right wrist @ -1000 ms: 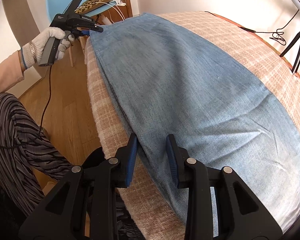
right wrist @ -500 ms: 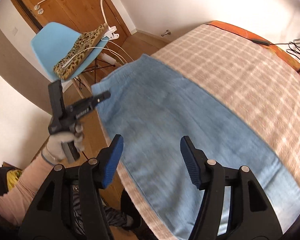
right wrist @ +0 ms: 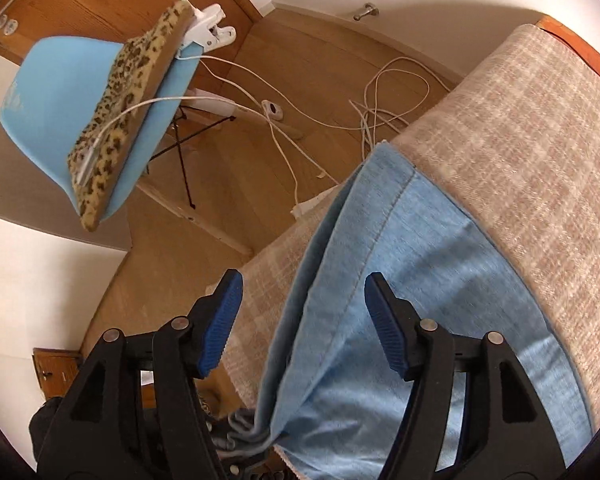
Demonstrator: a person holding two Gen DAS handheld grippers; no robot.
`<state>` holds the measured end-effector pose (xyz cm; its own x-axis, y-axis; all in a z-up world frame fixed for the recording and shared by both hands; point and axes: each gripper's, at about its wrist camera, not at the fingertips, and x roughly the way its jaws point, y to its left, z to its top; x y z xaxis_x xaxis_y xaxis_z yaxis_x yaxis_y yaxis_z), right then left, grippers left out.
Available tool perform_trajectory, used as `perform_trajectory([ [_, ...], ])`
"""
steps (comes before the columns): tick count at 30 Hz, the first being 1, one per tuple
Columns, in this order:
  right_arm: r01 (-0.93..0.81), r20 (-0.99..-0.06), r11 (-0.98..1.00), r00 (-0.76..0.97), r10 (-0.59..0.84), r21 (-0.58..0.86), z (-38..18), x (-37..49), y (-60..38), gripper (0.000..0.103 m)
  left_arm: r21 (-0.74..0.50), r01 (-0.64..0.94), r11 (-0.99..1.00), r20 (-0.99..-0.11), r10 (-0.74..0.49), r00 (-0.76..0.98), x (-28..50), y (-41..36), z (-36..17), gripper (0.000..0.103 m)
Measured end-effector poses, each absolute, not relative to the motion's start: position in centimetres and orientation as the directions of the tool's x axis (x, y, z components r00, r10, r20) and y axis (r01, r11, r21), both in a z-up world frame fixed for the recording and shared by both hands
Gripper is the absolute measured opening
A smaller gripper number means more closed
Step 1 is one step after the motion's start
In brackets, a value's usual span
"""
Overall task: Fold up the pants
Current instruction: 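Lift the gripped edge and fold it over the jeans with both tools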
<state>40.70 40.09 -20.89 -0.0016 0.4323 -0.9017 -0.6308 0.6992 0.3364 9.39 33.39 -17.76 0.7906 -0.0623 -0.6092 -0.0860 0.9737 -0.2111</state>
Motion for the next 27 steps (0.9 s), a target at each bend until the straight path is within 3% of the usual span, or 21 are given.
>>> perform_trajectory([
  [9,-0.703,-0.979,0.711,0.136,0.151,0.012,-23.1,39.3,43.6,0.065,-0.163,-0.029,0.986,-0.604,-0.077,0.793,9.3,32.0,-18.0,0.011],
  [10,-0.706,-0.981,0.708,0.138,0.135,-0.002,-23.3,39.2,43.9,0.062,-0.164,-0.025,0.986,-0.604,-0.080,0.793,9.3,31.9,-18.0,0.011],
  [12,-0.706,-0.983,0.708,0.143,0.115,-0.020,-23.5,39.1,43.7,0.041,-0.158,-0.017,0.987,-0.606,-0.083,0.791,9.2,31.6,-18.0,0.011],
  [13,-0.703,-0.983,0.711,0.143,0.116,-0.019,-23.5,39.3,43.2,0.037,-0.156,-0.016,0.988,-0.607,-0.083,0.790,9.2,31.5,-18.0,0.011],
  [15,-0.695,-0.980,0.718,0.138,0.146,0.009,-23.0,39.4,42.3,0.019,-0.156,-0.013,0.988,-0.607,-0.086,0.790,9.1,31.4,-17.9,0.011],
  [17,-0.689,-0.971,0.724,0.144,0.193,0.041,-22.1,39.5,40.6,0.010,-0.171,-0.013,0.985,-0.606,-0.095,0.790,9.1,31.5,-17.6,0.011],
  [27,-0.631,-0.861,0.732,0.194,0.471,0.258,-12.9,39.5,33.8,0.007,-0.191,0.000,0.982,-0.542,-0.105,0.834,8.5,31.1,-11.5,0.010],
])
